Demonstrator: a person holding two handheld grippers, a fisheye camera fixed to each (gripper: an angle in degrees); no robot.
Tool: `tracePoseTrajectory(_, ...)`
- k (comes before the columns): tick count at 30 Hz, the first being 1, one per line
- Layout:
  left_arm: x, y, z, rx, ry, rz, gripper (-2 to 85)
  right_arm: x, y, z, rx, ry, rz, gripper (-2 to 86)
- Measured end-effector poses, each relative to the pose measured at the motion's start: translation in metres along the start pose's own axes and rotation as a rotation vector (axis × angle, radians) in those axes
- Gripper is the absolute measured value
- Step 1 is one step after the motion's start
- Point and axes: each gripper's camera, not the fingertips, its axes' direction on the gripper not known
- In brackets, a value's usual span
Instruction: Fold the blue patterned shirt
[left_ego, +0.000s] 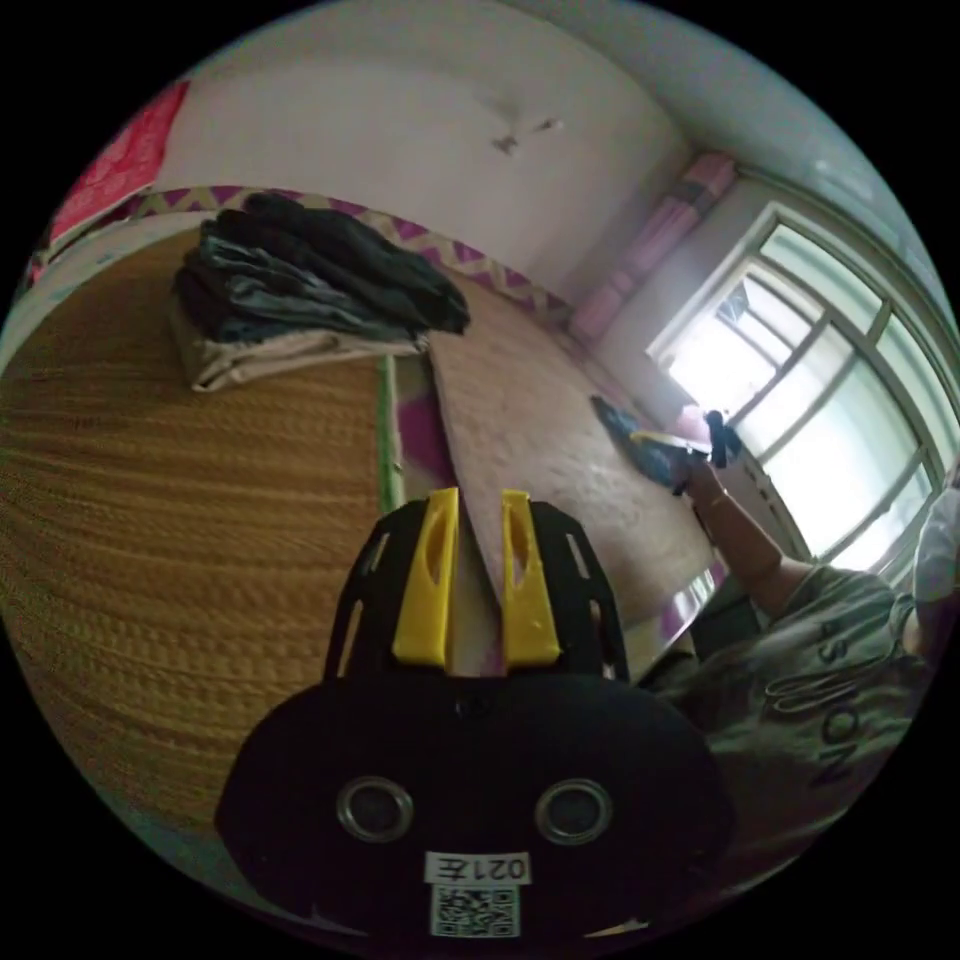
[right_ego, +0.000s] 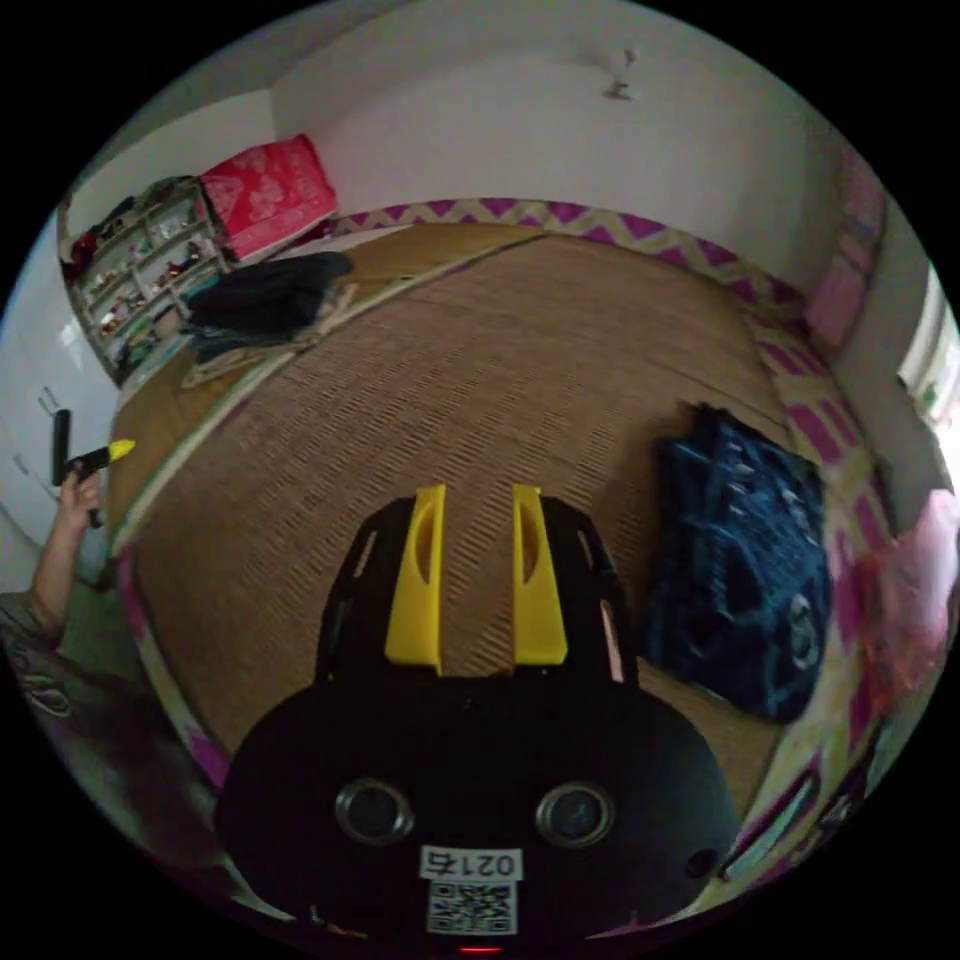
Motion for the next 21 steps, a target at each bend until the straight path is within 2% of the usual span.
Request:
tracePoseTrajectory(3, 0.056, 0.029, 0.022, -0.001, -0.04, 0.088, -0.2, 0.039, 0.026, -0.015, 0.01, 0.217, 0.039, 13.8)
tracePoseTrajectory(5, 0.085, 0.042, 0.032, 0.034, -0.082, 0.145, -0.3, 0.055, 0.032, -0.015, -0.009, 0.281, 0.033, 15.3)
tracePoseTrajectory(8, 0.117, 0.057, 0.051, 0.057, -0.151, 0.14, 1.7, 0.064, 0.028, 0.002, -0.1, 0.29, 0.003, 17.3)
tracePoseTrajectory(10, 0.127, 0.062, 0.063, 0.051, -0.132, 0.116, 3.2, 0.057, 0.023, 0.017, -0.152, 0.309, -0.019, 17.8)
tracePoseTrajectory(12, 0.138, 0.069, 0.083, 0.01, -0.139, 0.12, 2.7, 0.045, 0.018, 0.039, -0.227, 0.364, -0.043, 16.3)
tracePoseTrajectory(14, 0.148, 0.073, 0.097, -0.006, -0.179, 0.137, 0.1, 0.042, 0.017, 0.04, -0.192, 0.445, 0.013, 12.5)
tracePoseTrajectory(17, 0.154, 0.077, 0.123, 0.001, -0.281, 0.135, -0.7, 0.037, 0.017, 0.042, -0.161, 0.454, -0.007, 7.6)
tracePoseTrajectory(21, 0.143, 0.079, 0.171, -0.152, -0.367, 0.069, -0.9, 0.039, -0.004, 0.032, -0.2, 0.436, 0.043, 5.0)
